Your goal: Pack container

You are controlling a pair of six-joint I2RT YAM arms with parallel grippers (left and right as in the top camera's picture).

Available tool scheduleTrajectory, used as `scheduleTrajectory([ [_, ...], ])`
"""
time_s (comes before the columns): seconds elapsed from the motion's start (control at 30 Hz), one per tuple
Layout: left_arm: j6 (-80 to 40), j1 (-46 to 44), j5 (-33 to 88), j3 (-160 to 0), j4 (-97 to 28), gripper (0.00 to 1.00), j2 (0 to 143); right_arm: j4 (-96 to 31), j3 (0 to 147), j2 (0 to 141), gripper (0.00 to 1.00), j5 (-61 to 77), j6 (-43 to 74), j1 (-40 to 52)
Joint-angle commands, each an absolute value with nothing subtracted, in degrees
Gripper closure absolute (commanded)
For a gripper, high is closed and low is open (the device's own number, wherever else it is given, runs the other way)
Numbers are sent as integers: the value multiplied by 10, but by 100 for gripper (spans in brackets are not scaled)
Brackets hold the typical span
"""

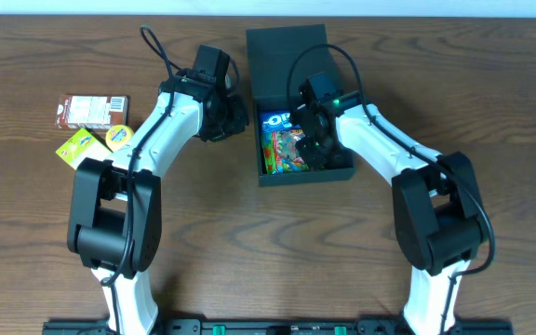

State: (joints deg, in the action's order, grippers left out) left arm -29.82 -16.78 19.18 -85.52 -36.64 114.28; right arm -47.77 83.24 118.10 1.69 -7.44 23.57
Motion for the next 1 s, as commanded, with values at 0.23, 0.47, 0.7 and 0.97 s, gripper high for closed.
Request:
scheduleTrajectory([
  [0.23, -287, -168, 195, -851, -382, 94, 1141, -522, 948, 1104, 99, 56, -49, 207],
  [0.47, -288, -168, 195, -851, -370, 94, 1141, -564, 912, 1089, 99, 13, 36, 95],
  [0.7, -288, -168, 195, -851, -344, 94, 1141, -552, 818, 1089, 99, 94, 36, 73],
  [0.97, -287, -168, 195, -851, -329, 94, 1141, -529, 780, 1089, 99, 151, 36, 128],
])
